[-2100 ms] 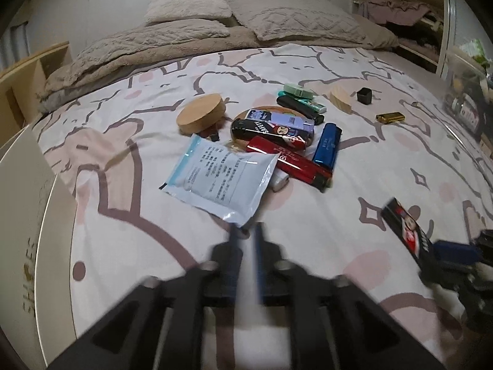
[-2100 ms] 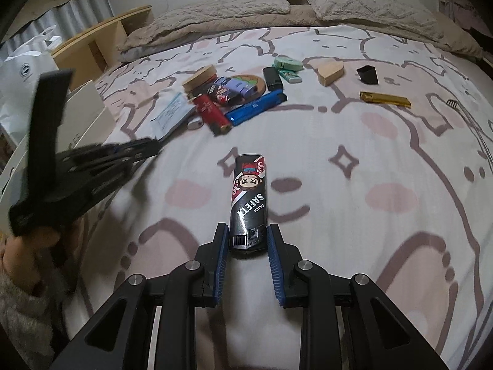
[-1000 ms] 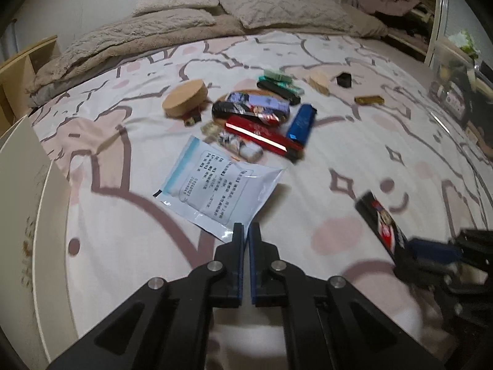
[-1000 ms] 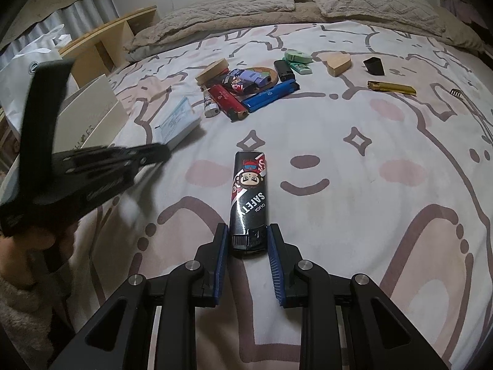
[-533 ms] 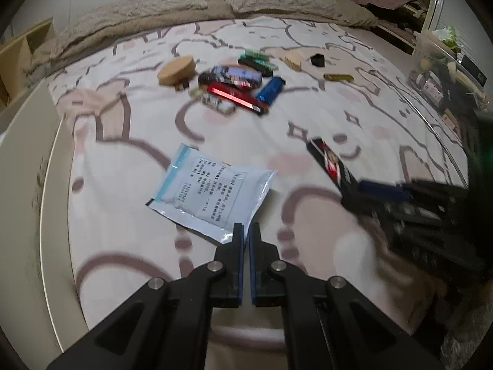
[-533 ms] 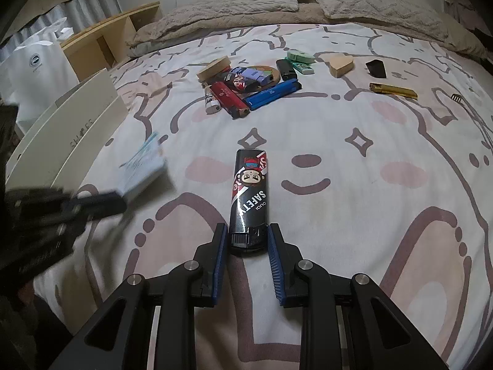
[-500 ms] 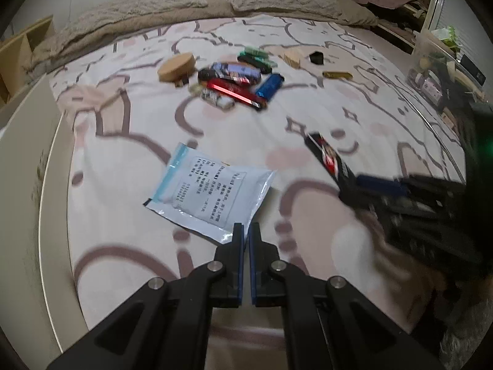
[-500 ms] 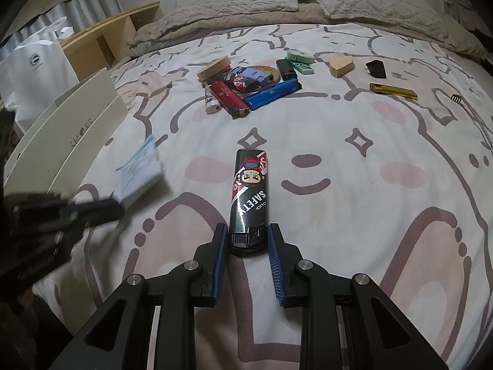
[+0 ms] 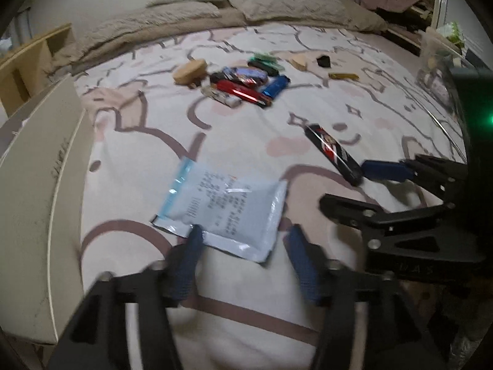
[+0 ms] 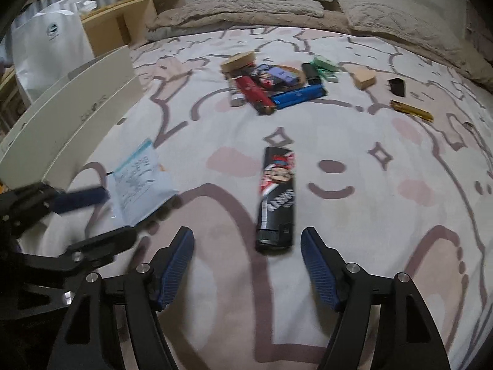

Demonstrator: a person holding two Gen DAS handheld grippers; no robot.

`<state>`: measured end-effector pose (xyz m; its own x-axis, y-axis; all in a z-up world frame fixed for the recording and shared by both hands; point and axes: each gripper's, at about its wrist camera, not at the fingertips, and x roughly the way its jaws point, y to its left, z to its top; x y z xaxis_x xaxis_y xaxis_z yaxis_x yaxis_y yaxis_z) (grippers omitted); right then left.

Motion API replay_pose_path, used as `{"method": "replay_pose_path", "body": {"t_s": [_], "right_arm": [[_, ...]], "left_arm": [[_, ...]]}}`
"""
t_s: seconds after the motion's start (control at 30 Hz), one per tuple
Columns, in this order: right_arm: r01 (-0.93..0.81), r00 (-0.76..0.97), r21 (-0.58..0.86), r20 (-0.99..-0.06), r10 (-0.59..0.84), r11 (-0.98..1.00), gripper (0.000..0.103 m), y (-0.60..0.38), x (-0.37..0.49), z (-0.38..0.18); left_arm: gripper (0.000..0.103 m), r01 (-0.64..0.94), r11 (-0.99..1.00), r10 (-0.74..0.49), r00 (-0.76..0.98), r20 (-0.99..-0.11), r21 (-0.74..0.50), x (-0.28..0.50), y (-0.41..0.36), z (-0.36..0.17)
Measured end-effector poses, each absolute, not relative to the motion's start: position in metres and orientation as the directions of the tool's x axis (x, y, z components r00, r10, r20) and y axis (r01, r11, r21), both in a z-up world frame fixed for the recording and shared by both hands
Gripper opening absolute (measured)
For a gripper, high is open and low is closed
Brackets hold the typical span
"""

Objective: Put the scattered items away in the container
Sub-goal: 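Grasp the SAFETY tube crosswise with right gripper while left gripper grasps white packet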

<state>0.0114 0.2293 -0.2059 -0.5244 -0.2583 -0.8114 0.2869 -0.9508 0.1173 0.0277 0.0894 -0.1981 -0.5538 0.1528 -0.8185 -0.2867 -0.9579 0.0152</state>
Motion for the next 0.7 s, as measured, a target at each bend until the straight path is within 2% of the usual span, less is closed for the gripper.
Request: {"method": "replay_pose_path", "body": {"t_s": [0.07, 0.1, 0.13, 0.33, 0.43, 0.53, 0.7], "right_arm": [[0.266, -0.531, 0.080, -0.820, -0.215, -0.961, 0.075, 0.233, 0.009, -0.207], [0.258, -0.531, 0.072, -0.823, -0.204, -0.963, 0.085, 0.235, 0.008, -0.207], [0.247, -0.531, 0.059, -0.827, -0.186, -0.967, 0.091, 0.237, 0.006, -0.208], [0.184, -0.533, 0.006, -0.840, -0.104, -0.983, 0.093, 0.255, -0.001, -0.208], [0.122, -0.526, -0.018, -0.849, -0.049, -0.992, 0.100, 0.269, -0.006, -0.211], [0.087, -0.522, -0.013, -0.852, -0.035, -0.996, 0.100, 0.282, -0.011, -0.211], [0.048, -0.518, -0.001, -0.855, -0.024, -0.999, 0.100, 0.297, -0.015, -0.211]], "left_arm": [[0.079, -0.279, -0.960, 0.150, -0.559, -0.816, 0.014, 0.024, 0.087, -0.198], [0.087, -0.276, -0.961, 0.142, -0.562, -0.815, 0.023, 0.022, 0.086, -0.198], [0.090, -0.273, -0.961, 0.131, -0.566, -0.814, 0.035, 0.020, 0.086, -0.199], [0.090, -0.321, -0.942, 0.099, -0.537, -0.838, 0.094, 0.003, 0.091, -0.209], [0.090, -0.356, -0.928, 0.096, -0.513, -0.853, 0.109, -0.005, 0.091, -0.212], [0.096, -0.364, -0.926, 0.102, -0.503, -0.858, 0.103, -0.010, 0.089, -0.212], [0.097, -0.390, -0.918, 0.132, -0.465, -0.876, 0.068, -0.020, 0.081, -0.215]]}}
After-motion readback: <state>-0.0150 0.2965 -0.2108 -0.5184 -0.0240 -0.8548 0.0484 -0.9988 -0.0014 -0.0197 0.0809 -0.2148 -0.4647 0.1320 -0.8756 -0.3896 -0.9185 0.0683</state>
